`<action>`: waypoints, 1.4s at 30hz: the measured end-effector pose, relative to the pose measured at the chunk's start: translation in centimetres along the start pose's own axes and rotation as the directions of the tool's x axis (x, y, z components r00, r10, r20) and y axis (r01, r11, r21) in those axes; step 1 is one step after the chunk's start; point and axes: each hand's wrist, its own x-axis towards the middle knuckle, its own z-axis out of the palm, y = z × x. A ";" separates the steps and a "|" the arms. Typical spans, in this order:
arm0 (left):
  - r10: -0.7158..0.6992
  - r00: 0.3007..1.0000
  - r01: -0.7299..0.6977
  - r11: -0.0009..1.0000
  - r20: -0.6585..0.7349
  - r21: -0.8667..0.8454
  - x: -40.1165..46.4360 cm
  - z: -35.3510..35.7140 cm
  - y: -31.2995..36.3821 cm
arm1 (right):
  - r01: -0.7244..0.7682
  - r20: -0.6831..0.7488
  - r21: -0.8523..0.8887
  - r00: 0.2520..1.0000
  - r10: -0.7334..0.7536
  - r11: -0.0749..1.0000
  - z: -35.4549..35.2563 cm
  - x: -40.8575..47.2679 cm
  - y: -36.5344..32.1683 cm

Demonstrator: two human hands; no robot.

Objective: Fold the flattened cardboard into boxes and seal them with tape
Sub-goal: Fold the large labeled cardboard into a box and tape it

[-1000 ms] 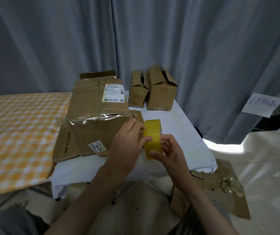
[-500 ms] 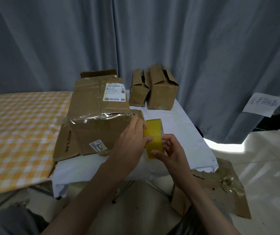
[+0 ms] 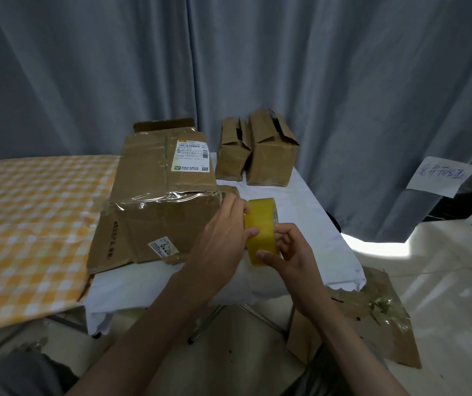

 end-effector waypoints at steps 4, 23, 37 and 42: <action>-0.005 1.000 0.005 1.000 0.010 0.004 -0.1 0.1 -0.2 | 0.002 0.004 -0.012 1.000 -0.002 1.000 0.1 -0.1 0.1; -0.021 0.997 0.016 0.997 -0.072 -0.071 -0.9 1.4 -0.5 | -0.003 -0.031 0.162 0.999 0.009 0.987 0.6 -0.9 -1.2; -0.045 0.998 0.040 0.994 -0.051 -0.097 -1.2 1.2 -1.3 | -0.007 0.010 0.127 1.000 0.006 0.992 1.0 -0.9 -1.2; 0.037 0.990 -0.032 0.999 -0.137 0.039 -1.6 0.9 -1.3 | 0.012 -0.016 0.063 1.000 -0.011 0.998 1.3 -0.7 -0.9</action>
